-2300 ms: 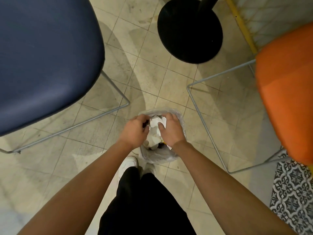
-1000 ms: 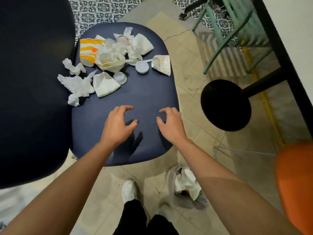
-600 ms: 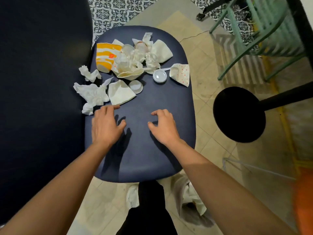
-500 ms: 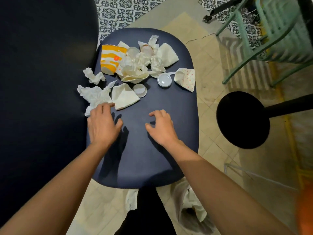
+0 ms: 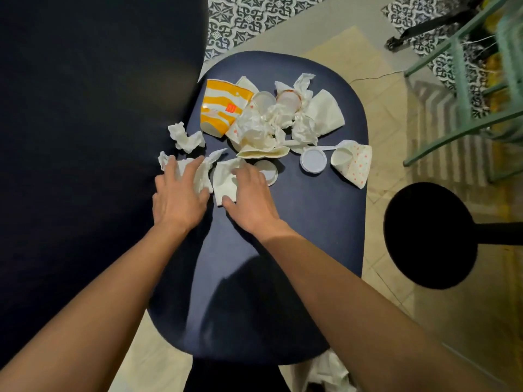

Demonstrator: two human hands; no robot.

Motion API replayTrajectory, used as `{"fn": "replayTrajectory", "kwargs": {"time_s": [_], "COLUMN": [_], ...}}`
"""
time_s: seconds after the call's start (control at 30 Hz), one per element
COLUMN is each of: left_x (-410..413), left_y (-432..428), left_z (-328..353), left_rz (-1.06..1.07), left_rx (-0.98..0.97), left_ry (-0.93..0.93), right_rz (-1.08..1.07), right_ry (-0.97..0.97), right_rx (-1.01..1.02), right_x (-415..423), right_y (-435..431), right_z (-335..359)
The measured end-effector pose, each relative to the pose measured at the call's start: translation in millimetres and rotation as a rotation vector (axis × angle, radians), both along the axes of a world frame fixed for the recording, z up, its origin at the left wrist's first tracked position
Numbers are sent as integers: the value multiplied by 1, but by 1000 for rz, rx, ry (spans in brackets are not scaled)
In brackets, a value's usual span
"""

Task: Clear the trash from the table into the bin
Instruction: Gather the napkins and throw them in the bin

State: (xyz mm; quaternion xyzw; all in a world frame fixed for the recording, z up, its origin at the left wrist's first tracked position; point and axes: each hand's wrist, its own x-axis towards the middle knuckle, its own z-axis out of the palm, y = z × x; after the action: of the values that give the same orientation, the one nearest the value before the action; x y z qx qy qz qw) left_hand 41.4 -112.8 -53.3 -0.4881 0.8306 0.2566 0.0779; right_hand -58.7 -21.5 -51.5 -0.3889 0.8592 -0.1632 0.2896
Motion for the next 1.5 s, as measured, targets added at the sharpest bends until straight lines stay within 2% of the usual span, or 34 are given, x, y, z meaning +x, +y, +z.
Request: {"fn": "replayTrajectory", "kwargs": {"time_s": [0.23, 0.5, 0.57, 0.67, 0.8, 0.87, 1.17, 1.5], "left_x": [-4, -3, -3, -4, -7, -14, -41, -43], "left_y": [-10, -5, -6, -8, -11, -16, -44, -43], "left_z": [-24, -29, -24, -11, 2, 6, -12, -26], "left_rz": [-42, 46, 42, -10, -167, -230, -277, -201], "left_rx": [80, 77, 27, -62, -167, -193, -251, -136], "left_ry": [-50, 51, 96, 138, 191, 163, -93, -200], "right_rz": [-161, -181, -156, -210, -282, -288, -285, -246], "right_ry": [50, 100, 58, -110, -207, -218, -252, -251], "right_rx": [73, 141, 163, 127, 98, 91, 152, 176], "right_x": [2, 5, 5, 6, 6, 5, -1, -1], "right_y": [-29, -27, -25, -22, -21, -22, -23, -20], "right_z": [-17, -27, -27, -22, -13, -11, -17, -16]}}
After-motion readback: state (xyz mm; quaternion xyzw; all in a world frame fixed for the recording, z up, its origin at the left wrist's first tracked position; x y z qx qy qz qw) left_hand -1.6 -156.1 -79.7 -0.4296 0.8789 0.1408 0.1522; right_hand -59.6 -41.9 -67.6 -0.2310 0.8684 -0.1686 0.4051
